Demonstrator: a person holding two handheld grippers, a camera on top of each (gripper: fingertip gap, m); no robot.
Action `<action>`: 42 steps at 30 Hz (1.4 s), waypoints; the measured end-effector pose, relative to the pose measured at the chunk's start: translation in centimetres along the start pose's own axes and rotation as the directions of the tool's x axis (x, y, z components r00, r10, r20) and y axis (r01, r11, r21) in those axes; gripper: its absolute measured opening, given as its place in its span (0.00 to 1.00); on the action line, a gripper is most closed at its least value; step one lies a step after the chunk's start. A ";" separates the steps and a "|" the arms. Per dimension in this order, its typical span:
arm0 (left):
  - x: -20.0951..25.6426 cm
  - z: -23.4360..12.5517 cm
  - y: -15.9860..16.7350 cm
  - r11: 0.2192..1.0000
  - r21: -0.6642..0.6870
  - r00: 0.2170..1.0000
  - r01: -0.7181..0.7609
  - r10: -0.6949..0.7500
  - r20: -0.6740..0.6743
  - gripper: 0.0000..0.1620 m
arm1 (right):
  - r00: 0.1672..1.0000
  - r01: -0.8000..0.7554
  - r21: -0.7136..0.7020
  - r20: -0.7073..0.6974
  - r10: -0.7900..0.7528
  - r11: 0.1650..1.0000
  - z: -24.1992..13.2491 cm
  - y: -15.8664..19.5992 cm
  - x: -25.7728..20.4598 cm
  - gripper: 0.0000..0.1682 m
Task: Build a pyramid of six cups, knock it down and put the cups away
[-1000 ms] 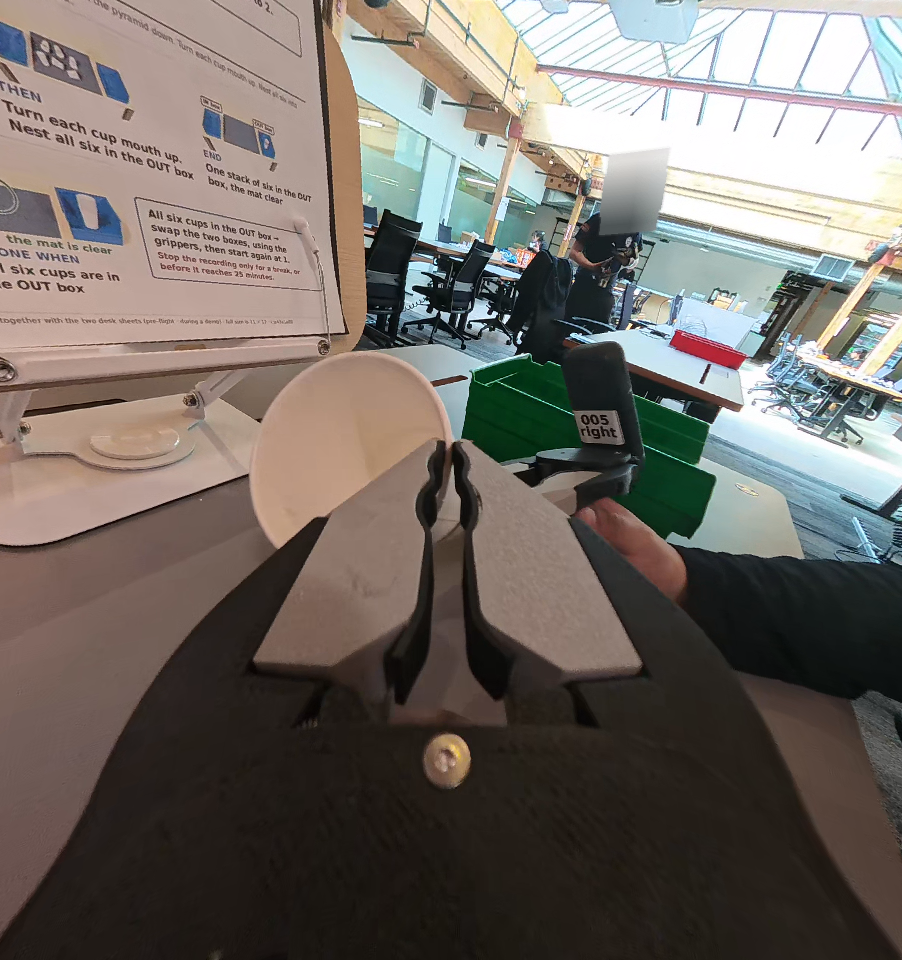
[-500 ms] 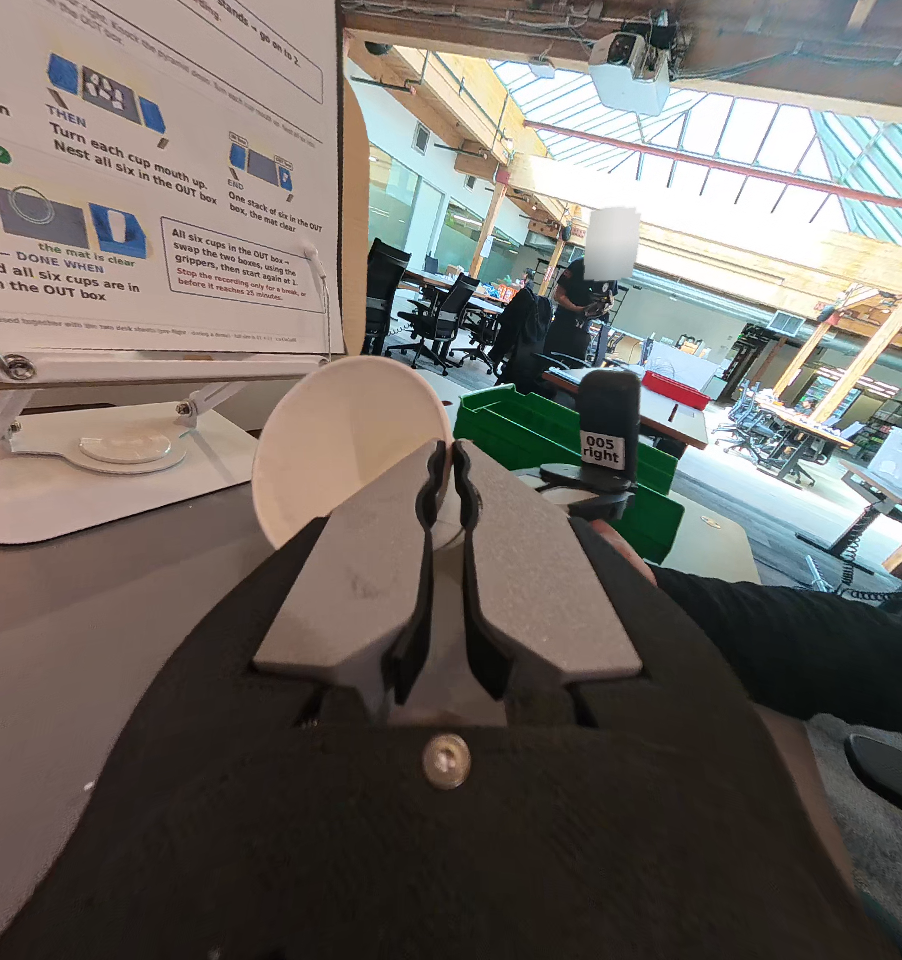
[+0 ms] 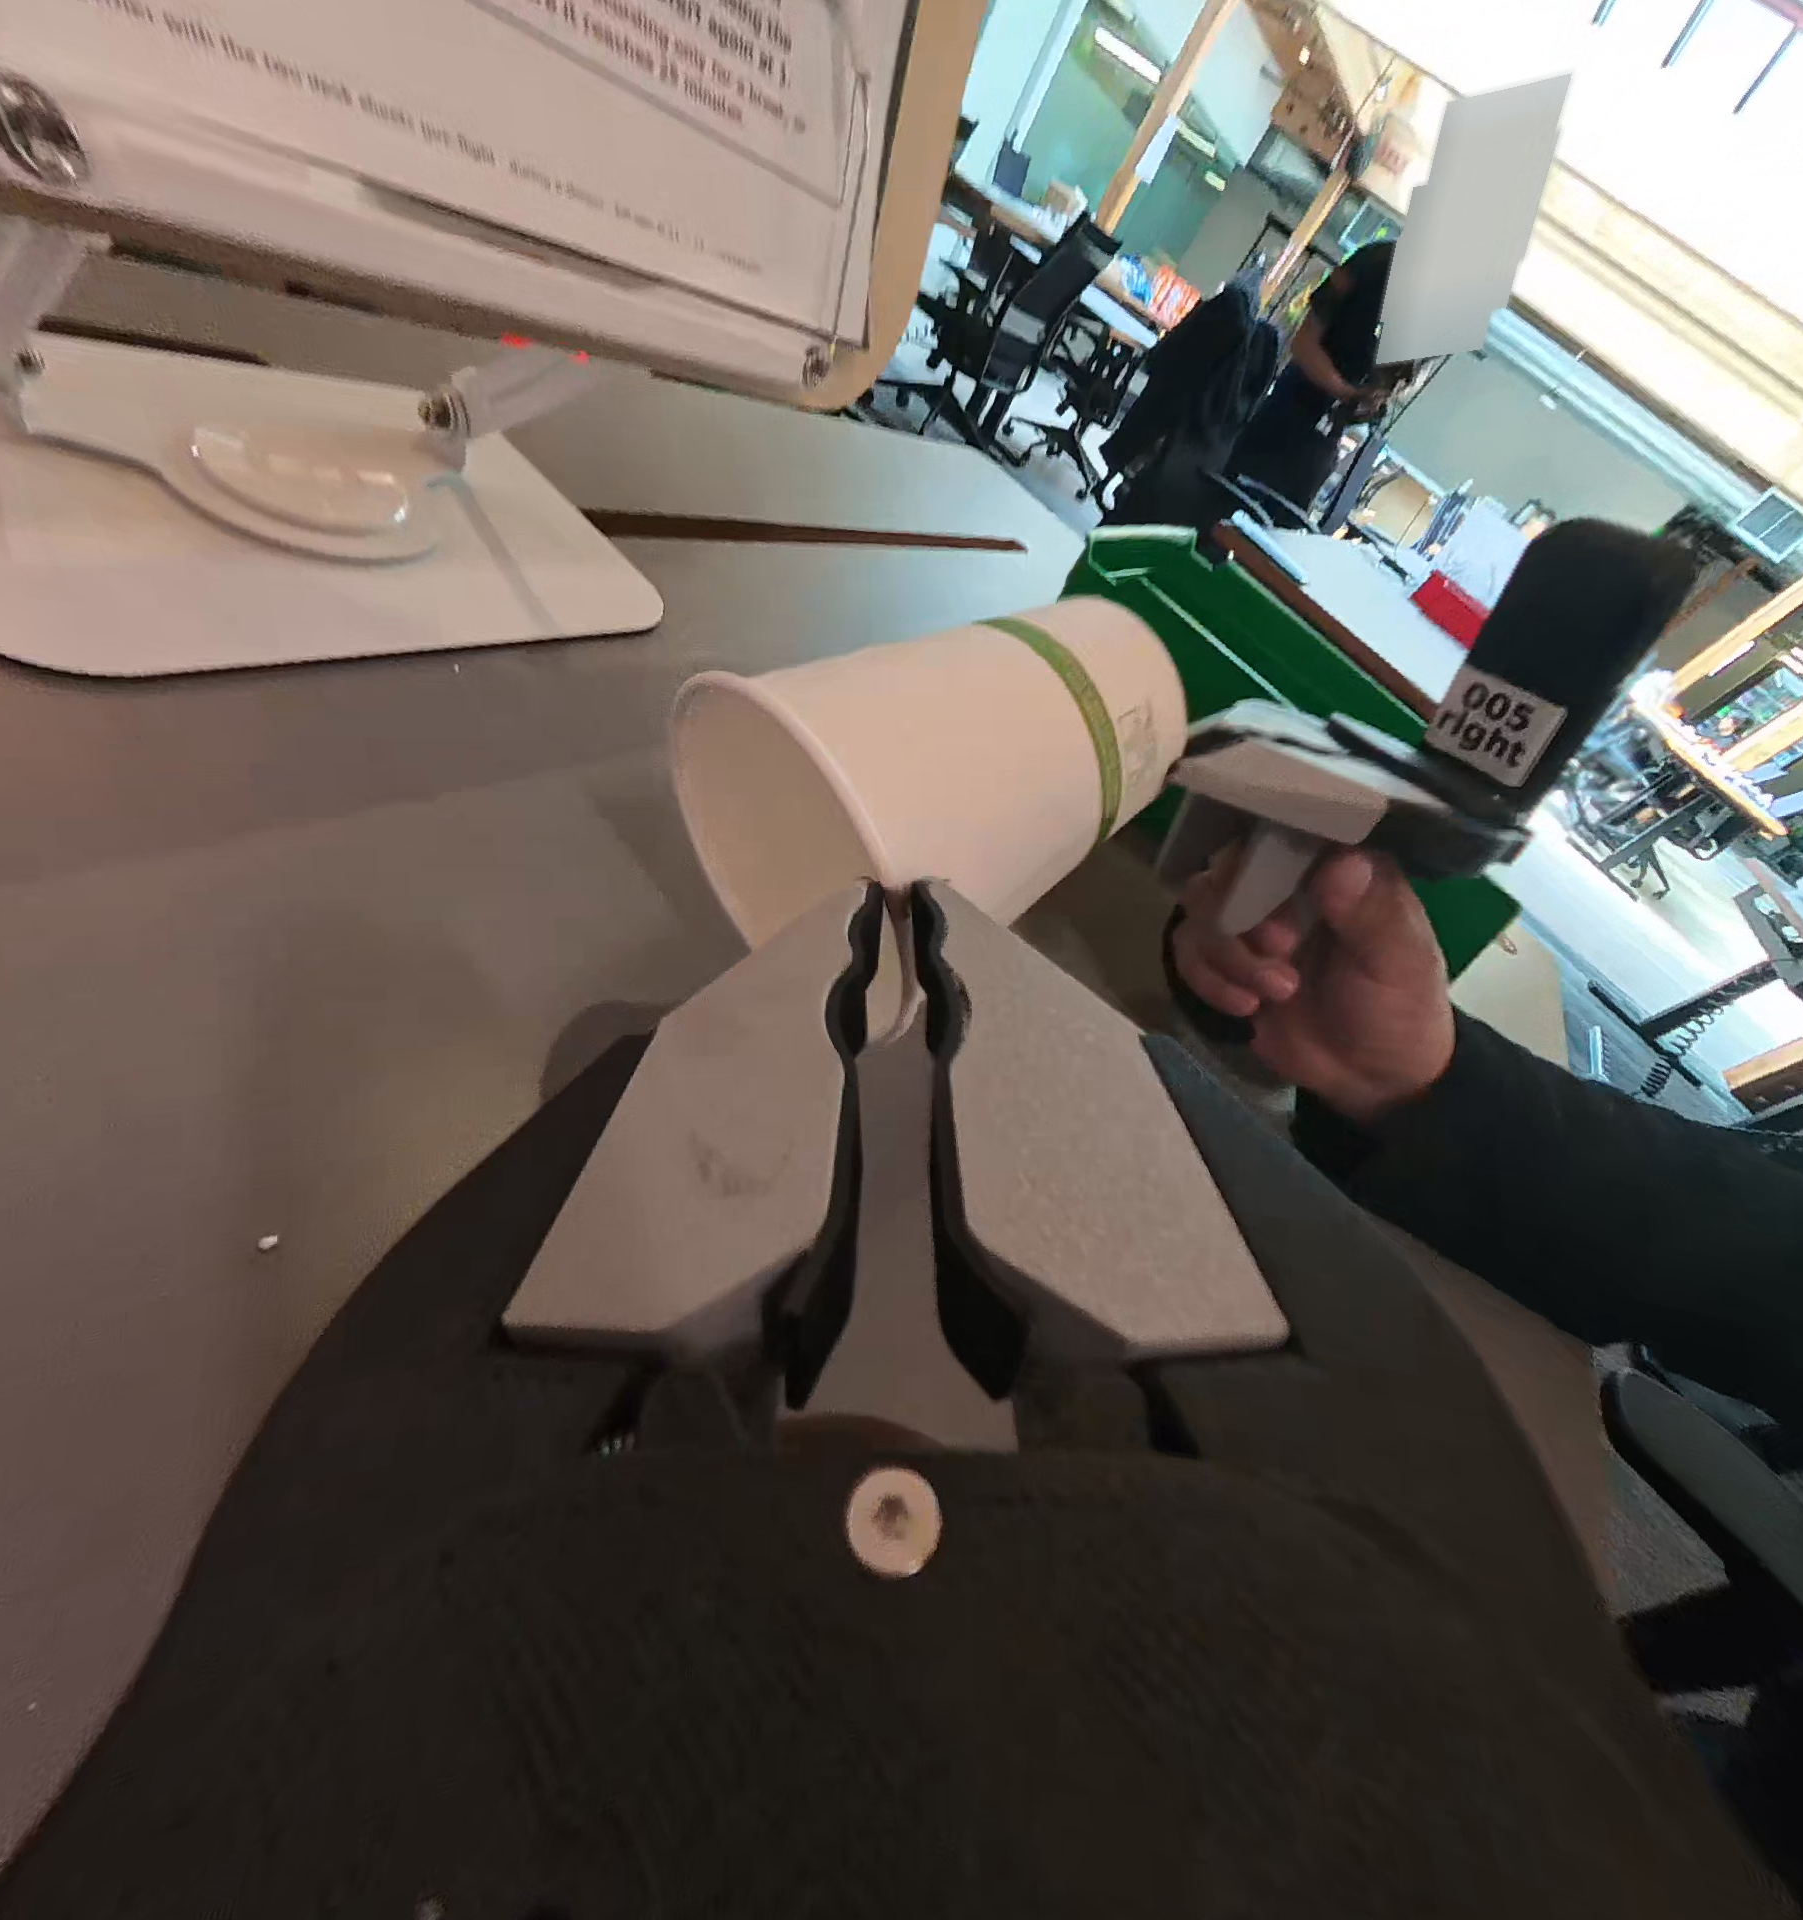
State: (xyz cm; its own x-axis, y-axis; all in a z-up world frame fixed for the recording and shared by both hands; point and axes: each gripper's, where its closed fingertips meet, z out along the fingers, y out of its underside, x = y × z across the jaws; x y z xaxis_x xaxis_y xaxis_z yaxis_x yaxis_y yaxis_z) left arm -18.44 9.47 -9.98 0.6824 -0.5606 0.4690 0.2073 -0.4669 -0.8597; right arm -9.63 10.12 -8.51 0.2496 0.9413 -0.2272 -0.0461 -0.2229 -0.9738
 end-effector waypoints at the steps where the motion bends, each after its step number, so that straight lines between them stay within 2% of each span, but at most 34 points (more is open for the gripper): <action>1: -0.2 0.3 0.6 0.999 -0.032 1.000 0.007 -0.007 0.004 0.02 | 1.000 -0.003 0.014 -0.002 0.003 1.000 -0.1 -0.3 0.0 0.00; 7: -0.9 1.7 3.9 0.977 -0.206 0.994 -0.058 0.075 0.074 0.03 | 1.000 0.004 0.026 0.004 -0.004 1.000 -0.1 -0.7 -0.6 0.00; 13: -0.7 3.0 6.3 0.950 -0.303 0.993 -0.072 0.097 0.070 0.05 | 1.000 0.019 0.015 0.002 -0.019 1.000 0.1 -0.7 -0.9 0.00; 16: -0.5 3.7 7.6 0.930 -0.356 0.990 -0.091 0.123 0.068 0.14 | 1.000 0.027 -0.018 0.002 -0.027 0.999 0.6 -0.1 -1.0 0.00; 21: 0.2 4.9 10.4 0.859 -0.474 0.969 -0.192 0.242 0.046 0.19 | 0.999 0.048 -0.062 0.029 -0.046 0.997 1.3 0.9 -1.7 0.00; 24: 1.3 5.8 11.1 0.851 -0.480 0.967 -0.213 0.253 0.018 0.13 | 0.996 0.084 -0.066 0.003 -0.084 0.994 1.4 1.0 -1.5 0.00; 30: 2.4 6.0 10.5 0.863 -0.454 0.966 -0.223 0.259 0.017 0.16 | 0.971 0.233 -0.032 -0.057 -0.234 0.972 0.4 -0.6 -1.7 0.07; 33: 1.7 5.1 9.4 0.883 -0.428 0.973 -0.191 0.229 0.038 0.18 | 0.944 0.316 0.041 -0.113 -0.310 0.948 -0.8 -2.5 -2.1 0.05; 36: -0.4 4.2 7.5 0.918 -0.368 0.967 -0.150 0.214 0.139 0.17 | 0.920 0.364 0.138 -0.205 -0.333 0.921 -2.4 -4.5 -1.9 0.00; 39: -2.7 4.0 6.1 0.949 -0.292 0.945 -0.118 0.198 0.262 0.12 | 0.921 0.329 0.083 -0.249 -0.300 0.941 -2.2 -3.9 -0.9 0.00; 40: -3.4 4.0 5.9 0.948 -0.292 0.930 -0.125 0.215 0.298 0.06 | 0.920 0.325 0.062 -0.253 -0.300 0.944 -2.0 -3.6 -0.9 0.00; 42: -4.4 4.3 5.7 0.940 -0.307 0.893 -0.152 0.263 0.365 0.01 | 0.915 0.342 0.048 -0.247 -0.320 0.939 -1.5 -3.3 -1.4 0.00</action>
State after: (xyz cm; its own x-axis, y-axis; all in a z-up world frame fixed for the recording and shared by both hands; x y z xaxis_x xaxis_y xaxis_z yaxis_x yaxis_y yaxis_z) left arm -17.30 12.19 -17.86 0.9199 -0.3738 0.1185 -0.1236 -0.5632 -0.8170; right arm -8.36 9.13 -4.92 0.4823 0.8695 0.1070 -0.0048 0.1247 -0.9922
